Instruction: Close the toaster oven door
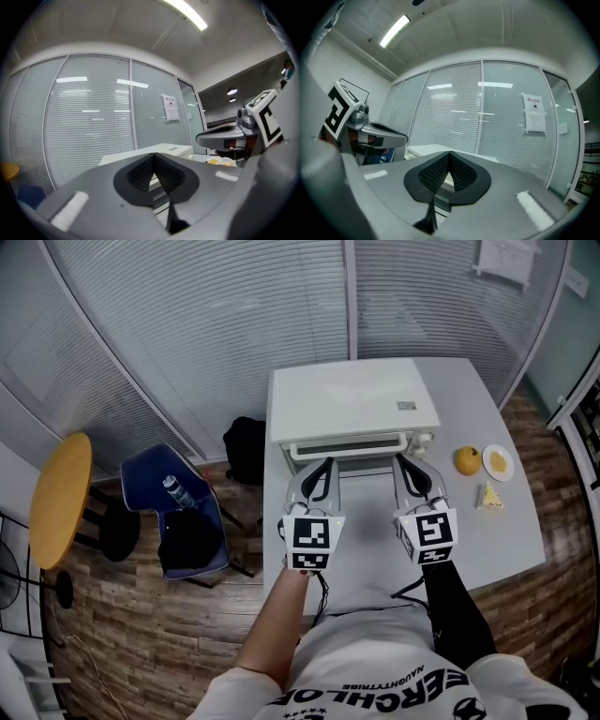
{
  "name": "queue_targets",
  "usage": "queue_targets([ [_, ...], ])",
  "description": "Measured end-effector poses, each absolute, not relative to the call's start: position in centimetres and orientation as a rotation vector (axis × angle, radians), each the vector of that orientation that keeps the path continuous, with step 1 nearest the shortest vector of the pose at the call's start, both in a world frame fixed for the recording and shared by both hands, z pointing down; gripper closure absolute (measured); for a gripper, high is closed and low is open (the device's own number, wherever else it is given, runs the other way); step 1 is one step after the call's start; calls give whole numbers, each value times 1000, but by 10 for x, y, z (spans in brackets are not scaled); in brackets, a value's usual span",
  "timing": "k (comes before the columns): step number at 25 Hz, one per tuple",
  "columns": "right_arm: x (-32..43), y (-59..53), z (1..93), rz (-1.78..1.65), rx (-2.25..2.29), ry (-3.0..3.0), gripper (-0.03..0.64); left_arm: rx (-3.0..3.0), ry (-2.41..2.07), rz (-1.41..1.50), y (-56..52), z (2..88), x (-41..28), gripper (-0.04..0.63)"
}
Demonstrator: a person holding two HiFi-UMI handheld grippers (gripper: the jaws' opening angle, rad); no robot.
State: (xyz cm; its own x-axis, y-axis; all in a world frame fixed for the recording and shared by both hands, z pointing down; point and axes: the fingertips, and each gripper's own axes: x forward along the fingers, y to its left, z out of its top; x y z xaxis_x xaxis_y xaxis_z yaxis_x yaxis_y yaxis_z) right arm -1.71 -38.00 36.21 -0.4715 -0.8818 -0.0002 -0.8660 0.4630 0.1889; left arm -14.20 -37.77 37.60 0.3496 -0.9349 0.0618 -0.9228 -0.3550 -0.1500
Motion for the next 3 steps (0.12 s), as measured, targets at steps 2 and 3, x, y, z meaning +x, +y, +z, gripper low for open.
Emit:
queue_targets([
  [2,-18,-381,363,-248,1558,-2603,614,-2508,1734,-208,-379,377,-143,540],
  [3,-19,-381,363,-248,1558,-2603,615,-2508,1735,-208,-379,377,-144,540],
])
